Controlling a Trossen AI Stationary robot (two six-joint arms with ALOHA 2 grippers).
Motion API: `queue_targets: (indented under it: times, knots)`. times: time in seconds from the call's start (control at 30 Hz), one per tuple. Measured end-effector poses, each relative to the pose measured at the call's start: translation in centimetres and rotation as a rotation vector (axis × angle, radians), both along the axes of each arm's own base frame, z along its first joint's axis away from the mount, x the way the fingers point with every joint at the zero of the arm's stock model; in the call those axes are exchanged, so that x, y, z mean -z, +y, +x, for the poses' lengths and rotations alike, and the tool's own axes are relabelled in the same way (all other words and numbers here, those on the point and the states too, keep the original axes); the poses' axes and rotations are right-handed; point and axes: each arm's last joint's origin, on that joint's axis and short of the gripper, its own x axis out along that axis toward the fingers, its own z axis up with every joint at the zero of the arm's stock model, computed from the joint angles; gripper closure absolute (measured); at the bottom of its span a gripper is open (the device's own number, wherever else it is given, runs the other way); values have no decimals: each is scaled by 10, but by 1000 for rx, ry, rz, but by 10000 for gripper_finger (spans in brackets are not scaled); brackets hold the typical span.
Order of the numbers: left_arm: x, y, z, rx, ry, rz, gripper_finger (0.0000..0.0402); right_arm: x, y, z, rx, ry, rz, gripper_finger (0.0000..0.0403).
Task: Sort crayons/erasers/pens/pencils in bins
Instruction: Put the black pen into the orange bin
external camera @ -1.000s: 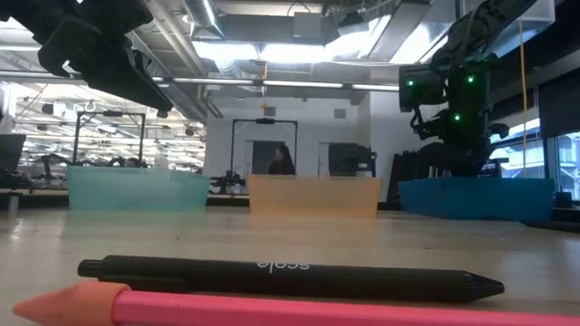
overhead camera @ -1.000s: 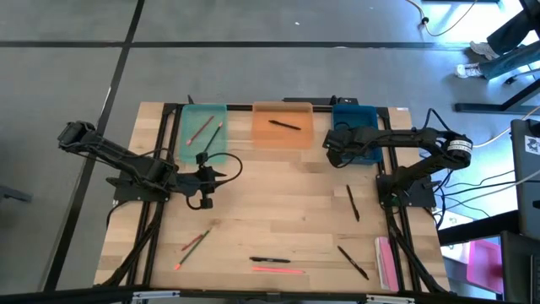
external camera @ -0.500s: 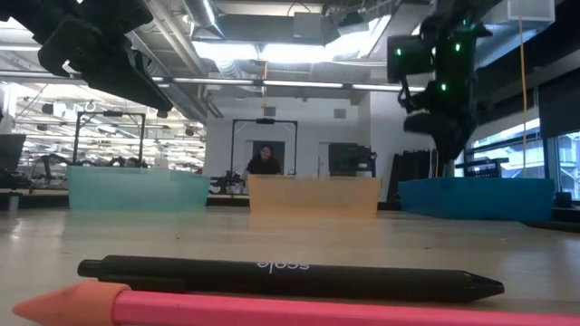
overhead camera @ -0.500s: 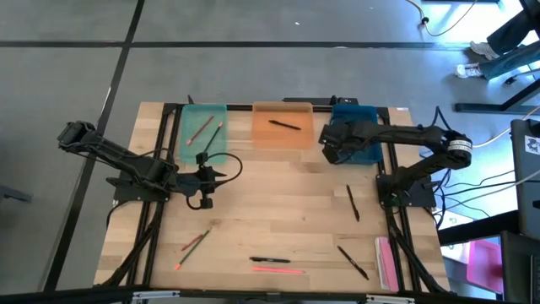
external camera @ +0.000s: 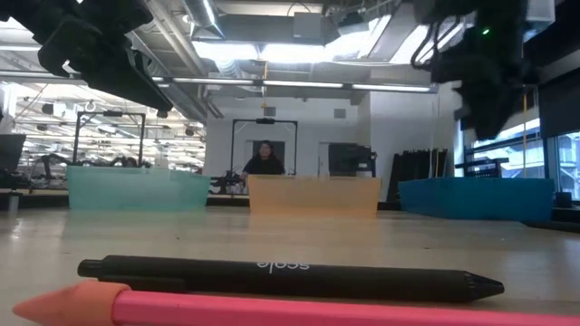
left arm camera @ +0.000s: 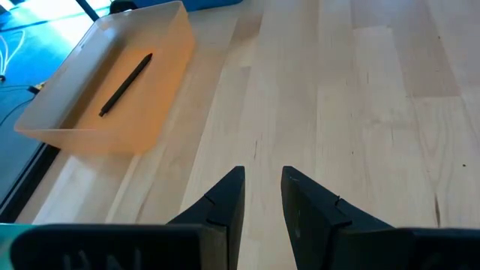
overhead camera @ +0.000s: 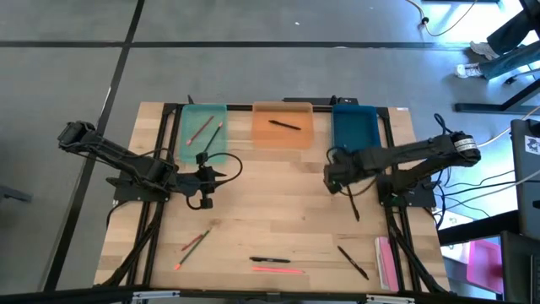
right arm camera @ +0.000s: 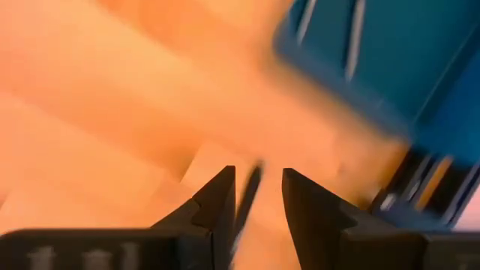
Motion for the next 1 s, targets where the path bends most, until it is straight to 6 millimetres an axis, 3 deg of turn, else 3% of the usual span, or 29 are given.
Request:
queue_targets:
  times: [0.23,0.43,0.7,1.0]
  knots:
    - [0,0,0,1,0,1,320,6,44,-4,67,-3,125,287]
    - [0,-3,1,65,2,-53,320,12,65,-7,107,16,143,287]
    - [-7,-10,6,252,-44,-125,320,40,70,-21,181,94,175,287]
    - [-9,-11,8,282,-59,-121,320,64,69,-25,184,82,210,287]
